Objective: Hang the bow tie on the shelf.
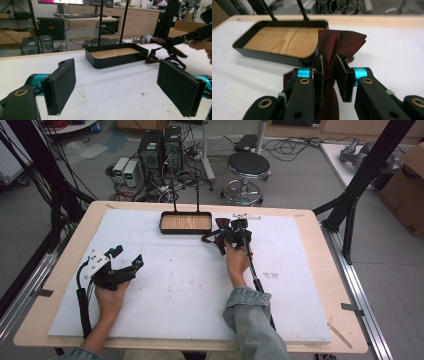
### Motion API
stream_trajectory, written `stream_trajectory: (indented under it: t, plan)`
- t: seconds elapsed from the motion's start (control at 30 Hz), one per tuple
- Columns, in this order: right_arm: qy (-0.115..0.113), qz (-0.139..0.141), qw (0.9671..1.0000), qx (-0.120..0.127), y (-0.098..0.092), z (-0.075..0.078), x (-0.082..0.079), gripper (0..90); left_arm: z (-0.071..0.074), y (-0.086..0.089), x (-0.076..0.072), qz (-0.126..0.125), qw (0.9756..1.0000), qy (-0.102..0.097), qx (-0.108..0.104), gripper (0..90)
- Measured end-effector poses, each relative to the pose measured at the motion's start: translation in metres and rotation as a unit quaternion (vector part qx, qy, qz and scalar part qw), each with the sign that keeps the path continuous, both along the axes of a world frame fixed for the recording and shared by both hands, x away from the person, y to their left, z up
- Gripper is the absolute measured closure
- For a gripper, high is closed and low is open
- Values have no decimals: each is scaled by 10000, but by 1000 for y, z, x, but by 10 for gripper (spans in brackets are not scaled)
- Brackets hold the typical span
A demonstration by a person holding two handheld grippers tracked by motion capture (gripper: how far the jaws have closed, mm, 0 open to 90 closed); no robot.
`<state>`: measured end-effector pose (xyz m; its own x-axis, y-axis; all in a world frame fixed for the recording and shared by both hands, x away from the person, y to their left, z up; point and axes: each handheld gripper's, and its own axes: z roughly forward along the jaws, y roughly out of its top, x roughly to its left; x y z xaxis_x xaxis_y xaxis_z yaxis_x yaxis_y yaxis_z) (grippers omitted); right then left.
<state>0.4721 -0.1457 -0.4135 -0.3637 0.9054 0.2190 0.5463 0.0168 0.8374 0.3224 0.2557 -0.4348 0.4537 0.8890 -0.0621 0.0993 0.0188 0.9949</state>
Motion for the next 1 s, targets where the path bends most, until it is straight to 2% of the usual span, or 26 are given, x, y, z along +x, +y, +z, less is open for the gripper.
stream_trajectory:
  t: [0.13, 0.2, 0.33, 0.63, 0.73, 0.83, 1.0]
  plan:
    - [-349, 176, 9992, 51, -5, 16, -6, 776, 0, 0, 0, 5, 10000, 1, 3, 159]
    - [-577, 251, 9980, 32, -6, 24, -10, 776, 0, 0, 0, 6, 10000, -1, 4, 159]
    - [-875, 450, 9951, 54, -9, 35, -15, 776, 0, 0, 0, 7, 10000, 14, 16, 159]
    - [-1296, 733, 9888, 18, -6, 54, -24, 776, 0, 0, 0, 2, 10000, 8, 23, 158]
    - [-1505, 812, 9853, 51, -5, 61, -27, 776, 0, 0, 0, 0, 10000, 4, 21, 159]
    - [-1582, 894, 9833, 70, -4, 67, -29, 776, 0, 0, 0, 7, 10000, 7, 10, 159]
    - [-1812, 1058, 9777, 88, 1, 83, -32, 776, 0, 0, 0, 9, 10000, -2, 17, 159]
